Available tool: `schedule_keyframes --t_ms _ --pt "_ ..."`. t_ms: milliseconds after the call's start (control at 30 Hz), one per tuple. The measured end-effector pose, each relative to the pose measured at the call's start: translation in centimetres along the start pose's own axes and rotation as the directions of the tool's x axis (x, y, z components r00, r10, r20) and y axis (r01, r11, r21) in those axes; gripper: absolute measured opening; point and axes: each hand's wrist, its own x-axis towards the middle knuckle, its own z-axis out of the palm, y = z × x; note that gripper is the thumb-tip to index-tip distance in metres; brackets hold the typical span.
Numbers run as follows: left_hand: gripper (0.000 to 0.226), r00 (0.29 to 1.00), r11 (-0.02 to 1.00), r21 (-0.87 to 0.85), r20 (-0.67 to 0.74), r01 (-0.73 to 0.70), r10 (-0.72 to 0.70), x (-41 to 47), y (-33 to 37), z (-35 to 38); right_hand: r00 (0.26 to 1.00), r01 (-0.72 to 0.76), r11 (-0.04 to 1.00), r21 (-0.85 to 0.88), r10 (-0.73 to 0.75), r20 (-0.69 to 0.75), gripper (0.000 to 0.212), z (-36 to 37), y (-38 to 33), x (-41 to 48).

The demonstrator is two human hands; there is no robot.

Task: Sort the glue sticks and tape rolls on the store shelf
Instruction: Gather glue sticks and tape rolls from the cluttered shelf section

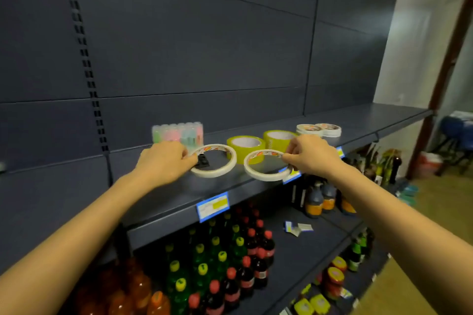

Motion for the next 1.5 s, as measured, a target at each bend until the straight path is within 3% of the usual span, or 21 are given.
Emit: schedule_keyframes --t_ms 300,500,867,1167,1367,1500 --pt "0.034 0.991 0.991 -0.002 -0.03 -0.131 0.131 6.7 12.6 3.5 0.983 -0.175 0.984 0.012 0.176 -0.059 0.025 -3.1 12.5 1.2" --pt "0.034 0.983 0.983 0.016 0.046 -0.181 0.18 13.6 19.3 6.3 0.96 -0.266 0.964 -0.004 0.265 -0.091 0.03 -4.2 19.9 4.5" --pt "0.035 0.988 0.988 0.077 0.094 -0.134 0.126 27.6 25.7 13.2 0.939 -0.329 0.944 -0.006 0.326 -0.104 0.027 -3.9 29.4 15.6" --pt "0.039 0.986 0.992 0.109 0.156 -0.068 0.051 32.4 27.7 16.5 0.959 -0.273 0.96 0.057 0.276 -0.057 0.017 -1.8 33.3 23.1" --pt "0.04 0.978 0.978 0.208 0.205 -0.002 -0.042 32.6 29.0 17.8 0.987 -0.162 0.981 0.112 0.162 0.006 0.017 -0.4 34.5 28.3" --pt "0.043 0.99 0.959 0.27 0.088 0.082 -0.109 32.1 29.6 17.0 0.994 -0.078 0.984 0.162 0.065 0.085 0.023 0.7 35.1 31.3"
